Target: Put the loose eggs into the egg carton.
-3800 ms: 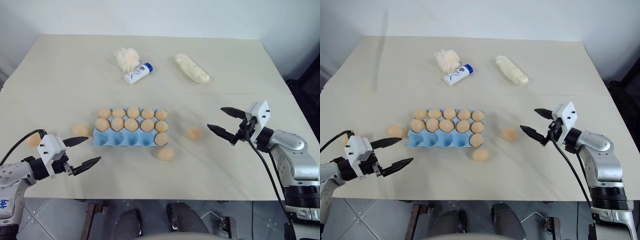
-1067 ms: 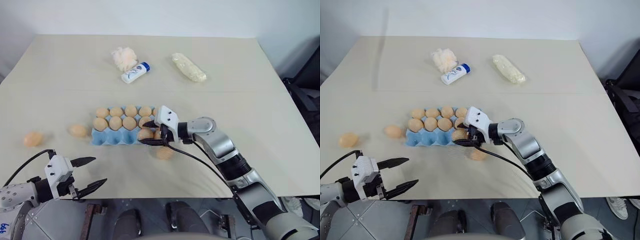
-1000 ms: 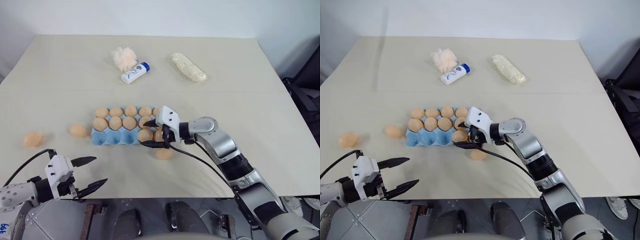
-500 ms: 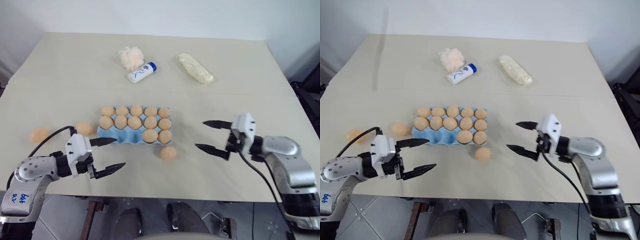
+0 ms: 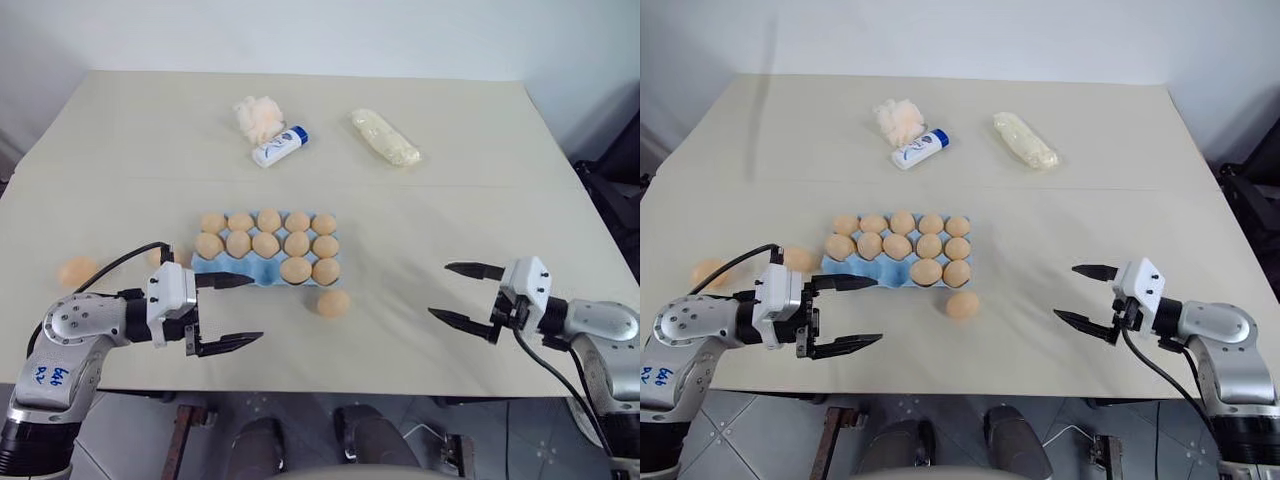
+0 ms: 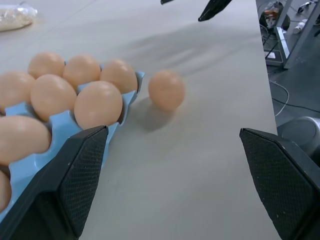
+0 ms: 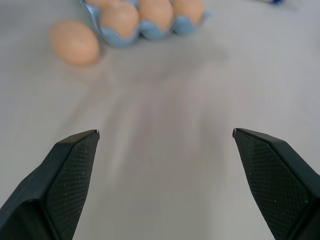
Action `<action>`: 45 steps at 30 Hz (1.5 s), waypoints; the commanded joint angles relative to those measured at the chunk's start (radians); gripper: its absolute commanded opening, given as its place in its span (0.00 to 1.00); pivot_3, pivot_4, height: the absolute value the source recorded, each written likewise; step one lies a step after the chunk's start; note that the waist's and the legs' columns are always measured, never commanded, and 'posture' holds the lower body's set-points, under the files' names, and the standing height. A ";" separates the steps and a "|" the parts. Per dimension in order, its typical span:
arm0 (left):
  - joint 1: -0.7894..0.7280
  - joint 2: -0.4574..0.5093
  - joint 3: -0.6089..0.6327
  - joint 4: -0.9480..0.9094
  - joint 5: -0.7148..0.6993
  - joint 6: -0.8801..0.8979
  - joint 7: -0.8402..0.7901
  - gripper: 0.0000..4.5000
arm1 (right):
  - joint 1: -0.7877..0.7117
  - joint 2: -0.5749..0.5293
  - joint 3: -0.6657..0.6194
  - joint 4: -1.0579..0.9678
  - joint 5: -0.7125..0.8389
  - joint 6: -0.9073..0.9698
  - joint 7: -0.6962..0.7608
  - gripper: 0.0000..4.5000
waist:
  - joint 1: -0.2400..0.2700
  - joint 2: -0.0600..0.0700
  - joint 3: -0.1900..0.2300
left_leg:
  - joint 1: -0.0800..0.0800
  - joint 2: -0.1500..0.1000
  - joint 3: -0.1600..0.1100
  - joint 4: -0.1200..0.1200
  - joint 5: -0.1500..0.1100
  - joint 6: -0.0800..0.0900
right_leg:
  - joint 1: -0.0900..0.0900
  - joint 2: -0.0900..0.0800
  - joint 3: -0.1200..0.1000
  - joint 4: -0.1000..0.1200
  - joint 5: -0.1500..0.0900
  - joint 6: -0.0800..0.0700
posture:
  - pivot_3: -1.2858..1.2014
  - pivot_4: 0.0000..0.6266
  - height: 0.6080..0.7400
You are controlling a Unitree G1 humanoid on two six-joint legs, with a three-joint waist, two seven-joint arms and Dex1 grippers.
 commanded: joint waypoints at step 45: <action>0.353 -0.027 0.269 -0.059 -0.018 -0.031 0.114 1.00 | -0.424 0.406 0.335 -0.018 0.030 0.257 -0.083 0.53 | -0.007 0.000 0.001 | -0.003 0.000 -0.004 -0.001 -0.001 0.000 | -0.002 -0.002 -0.005 0.000 0.000 -0.001 | 0.52 0.24 1.00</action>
